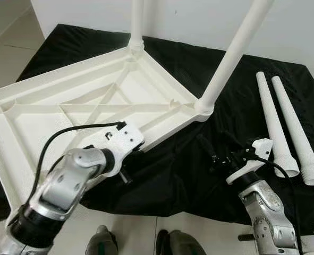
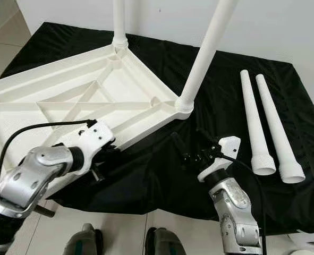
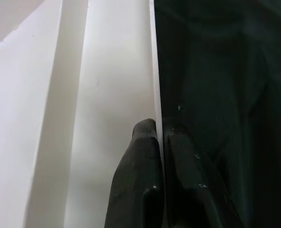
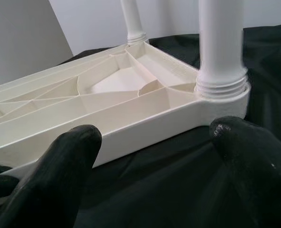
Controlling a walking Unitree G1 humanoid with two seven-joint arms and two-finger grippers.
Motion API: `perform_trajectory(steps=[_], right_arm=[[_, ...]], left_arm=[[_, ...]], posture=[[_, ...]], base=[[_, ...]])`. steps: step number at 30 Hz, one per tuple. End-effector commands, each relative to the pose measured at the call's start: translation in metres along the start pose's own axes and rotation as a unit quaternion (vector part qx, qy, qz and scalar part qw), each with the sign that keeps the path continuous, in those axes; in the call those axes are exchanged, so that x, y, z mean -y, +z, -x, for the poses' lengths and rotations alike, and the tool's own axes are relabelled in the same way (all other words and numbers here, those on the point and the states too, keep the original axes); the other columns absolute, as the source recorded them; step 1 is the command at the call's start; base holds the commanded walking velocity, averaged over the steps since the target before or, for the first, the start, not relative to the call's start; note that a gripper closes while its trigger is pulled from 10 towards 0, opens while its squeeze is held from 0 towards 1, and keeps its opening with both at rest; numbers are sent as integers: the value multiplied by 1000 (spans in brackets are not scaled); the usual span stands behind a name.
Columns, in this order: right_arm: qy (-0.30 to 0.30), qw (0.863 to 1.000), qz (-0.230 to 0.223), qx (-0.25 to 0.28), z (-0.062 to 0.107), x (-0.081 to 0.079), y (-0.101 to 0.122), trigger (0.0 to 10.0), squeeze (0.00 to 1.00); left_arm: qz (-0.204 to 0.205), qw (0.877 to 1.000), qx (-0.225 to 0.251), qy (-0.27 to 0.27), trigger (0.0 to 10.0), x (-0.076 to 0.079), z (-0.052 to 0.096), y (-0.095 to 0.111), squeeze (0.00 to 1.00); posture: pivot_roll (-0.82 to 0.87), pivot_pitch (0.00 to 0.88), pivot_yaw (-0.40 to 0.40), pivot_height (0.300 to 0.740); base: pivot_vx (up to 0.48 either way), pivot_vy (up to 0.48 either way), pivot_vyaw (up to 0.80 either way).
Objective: Building children table
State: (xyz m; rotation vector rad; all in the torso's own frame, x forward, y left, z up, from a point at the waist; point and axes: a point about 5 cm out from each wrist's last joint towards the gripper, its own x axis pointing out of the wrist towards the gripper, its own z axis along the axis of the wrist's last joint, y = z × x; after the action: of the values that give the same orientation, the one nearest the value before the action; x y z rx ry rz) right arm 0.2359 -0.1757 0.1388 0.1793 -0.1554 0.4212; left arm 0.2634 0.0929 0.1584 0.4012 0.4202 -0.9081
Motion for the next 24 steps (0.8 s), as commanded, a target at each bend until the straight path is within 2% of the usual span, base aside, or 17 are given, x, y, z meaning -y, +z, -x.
perform_trajectory(steps=[1, 5, 8, 10, 11, 15, 17, 19, 20, 24], right_arm=[[-1, 1000, -3, -3, 2, -2, 0, 10000, 0], [-1, 1000, -3, -3, 1, -4, 1, 10000, 0], [-2, 1000, -4, -3, 1, -4, 1, 10000, 0], [-3, 1000, -4, -3, -1, -5, 1, 10000, 0], [-3, 1000, -4, -3, -1, -5, 1, 10000, 0], [0, 1000, -6, -1, -4, -7, 1, 10000, 0], [0, 1000, -6, -1, -4, -7, 1, 10000, 0], [1, 1000, -8, 2, -6, -9, 1, 10000, 0], [1, 1000, -8, 3, -7, -10, 1, 10000, 0], [0, 1000, -8, 3, -7, -10, 1, 10000, 0]], left_arm=[[10, 996, -9, 86, 10000, -7, -5, 0, 0], [106, 982, 20, 154, 10000, -14, -22, 21, 0], [121, 979, 25, 160, 10000, -14, -26, 25, 0], [148, 973, 37, 173, 10000, -14, -37, 37, 0], [148, 973, 37, 173, 10000, -14, -37, 37, 0], [155, 972, 56, 170, 10000, -7, -54, 60, 0], [155, 972, 56, 170, 10000, -7, -54, 60, 0], [160, 973, 75, 151, 10000, 0, -62, 75, 0], [153, 975, 86, 139, 10000, 5, -65, 83, 1000], [147, 976, 97, 126, 10000, 9, -67, 89, 1000]], posture=[[-6, 105, -61, 740], [-8, 110, -63, 740], [-7, 113, -64, 740], [-7, 114, -68, 740], [-7, 114, -68, 740], [-6, 115, -68, 740], [-6, 115, -68, 740], [-10, 114, -66, 740], [-10, 114, -66, 740], [-11, 114, -64, 740]], base=[[0, 0, 0], [0, 0, 0], [0, 0, 0], [0, 0, 0], [0, 0, 0], [0, 0, 0], [0, 0, 0], [0, 0, 0], [0, 0, 0], [0, 0, 0]])
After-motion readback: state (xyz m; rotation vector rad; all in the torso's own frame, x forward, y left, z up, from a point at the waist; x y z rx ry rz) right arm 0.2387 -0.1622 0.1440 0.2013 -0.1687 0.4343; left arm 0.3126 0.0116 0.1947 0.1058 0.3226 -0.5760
